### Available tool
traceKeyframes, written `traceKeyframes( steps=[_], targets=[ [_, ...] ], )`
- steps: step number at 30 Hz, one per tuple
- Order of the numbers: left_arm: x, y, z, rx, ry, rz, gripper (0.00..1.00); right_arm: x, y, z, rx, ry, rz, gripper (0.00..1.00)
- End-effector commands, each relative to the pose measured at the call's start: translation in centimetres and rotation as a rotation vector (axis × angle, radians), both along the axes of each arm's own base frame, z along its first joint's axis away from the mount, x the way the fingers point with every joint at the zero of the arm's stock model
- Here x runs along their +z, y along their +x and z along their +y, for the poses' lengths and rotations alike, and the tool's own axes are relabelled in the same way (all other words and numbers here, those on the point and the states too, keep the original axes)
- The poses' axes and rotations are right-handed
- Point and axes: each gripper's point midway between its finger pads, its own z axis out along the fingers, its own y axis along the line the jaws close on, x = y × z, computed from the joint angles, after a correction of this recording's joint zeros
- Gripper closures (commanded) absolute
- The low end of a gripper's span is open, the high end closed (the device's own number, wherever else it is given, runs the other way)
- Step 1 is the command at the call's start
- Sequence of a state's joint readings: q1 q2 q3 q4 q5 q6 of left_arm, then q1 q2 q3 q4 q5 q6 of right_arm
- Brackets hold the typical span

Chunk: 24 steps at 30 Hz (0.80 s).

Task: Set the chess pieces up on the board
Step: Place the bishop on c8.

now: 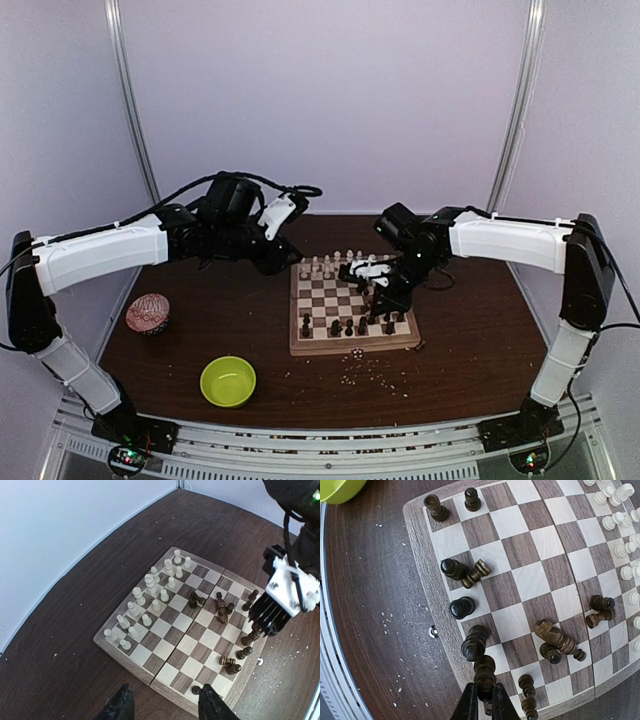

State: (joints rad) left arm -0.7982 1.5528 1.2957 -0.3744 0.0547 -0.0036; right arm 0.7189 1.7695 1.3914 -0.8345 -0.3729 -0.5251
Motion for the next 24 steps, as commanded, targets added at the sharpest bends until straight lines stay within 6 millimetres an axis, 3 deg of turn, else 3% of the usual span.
traceKeyframes(
  steps=[1, 24],
  targets=[
    [2.5, 0.3, -0.5, 0.013, -0.082, -0.051, 0.53, -0.8, 0.0, -0.4, 0.009, -0.065, -0.028, 0.90],
    [2.3, 0.6, -0.7, 0.016, -0.080, -0.049, 0.53, -3.5, -0.6, -0.8, 0.024, -0.115, 0.007, 0.89]
  ],
)
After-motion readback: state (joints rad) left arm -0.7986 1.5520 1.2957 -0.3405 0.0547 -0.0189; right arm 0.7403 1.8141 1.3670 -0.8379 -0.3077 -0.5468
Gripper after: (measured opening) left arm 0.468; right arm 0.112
